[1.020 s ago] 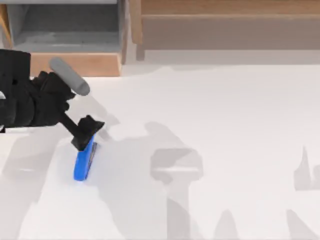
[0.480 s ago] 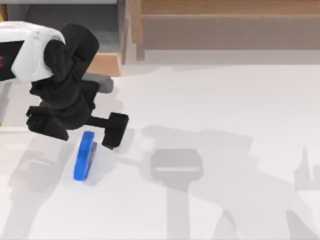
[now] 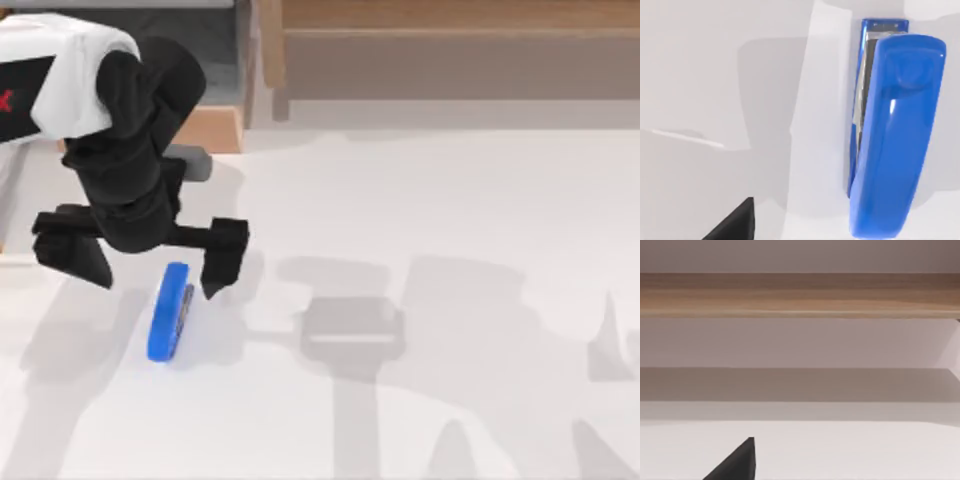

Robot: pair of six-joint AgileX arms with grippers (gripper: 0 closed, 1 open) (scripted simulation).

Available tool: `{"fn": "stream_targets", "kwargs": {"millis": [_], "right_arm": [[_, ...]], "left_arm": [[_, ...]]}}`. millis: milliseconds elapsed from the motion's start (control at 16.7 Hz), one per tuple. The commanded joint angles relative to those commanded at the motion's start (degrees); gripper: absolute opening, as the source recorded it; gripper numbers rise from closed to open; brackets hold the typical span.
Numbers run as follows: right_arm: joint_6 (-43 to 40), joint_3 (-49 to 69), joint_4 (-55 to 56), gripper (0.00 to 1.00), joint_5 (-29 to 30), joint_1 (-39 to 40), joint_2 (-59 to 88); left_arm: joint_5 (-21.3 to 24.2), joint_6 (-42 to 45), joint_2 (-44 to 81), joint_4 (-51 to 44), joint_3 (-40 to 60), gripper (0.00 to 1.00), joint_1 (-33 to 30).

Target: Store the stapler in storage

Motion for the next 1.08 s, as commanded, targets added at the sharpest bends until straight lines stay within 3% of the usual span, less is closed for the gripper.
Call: {"fn": "stream_targets", "kwargs": {"millis": [240,660,900,1080], "right_arm": [[0.0,0.0,0.0,1.0,0.0,0.0,0.0],[0.0,0.0,0.0,1.0,0.0,0.0,0.0],[0.0,0.0,0.0,1.0,0.0,0.0,0.0],[0.0,0.0,0.0,1.0,0.0,0.0,0.0]], "left_arm": [[0.0,0.2,0.3,1.1,-0.9,1.0,0.2],[0.0,0.3,6.3,14.5,-8.0,1.0,0.2],[0.0,0.3,6.7,15.0,-8.3,1.0,0.2],[0.0,0.3,6.7,15.0,-8.3,0.77,0.2]]}}
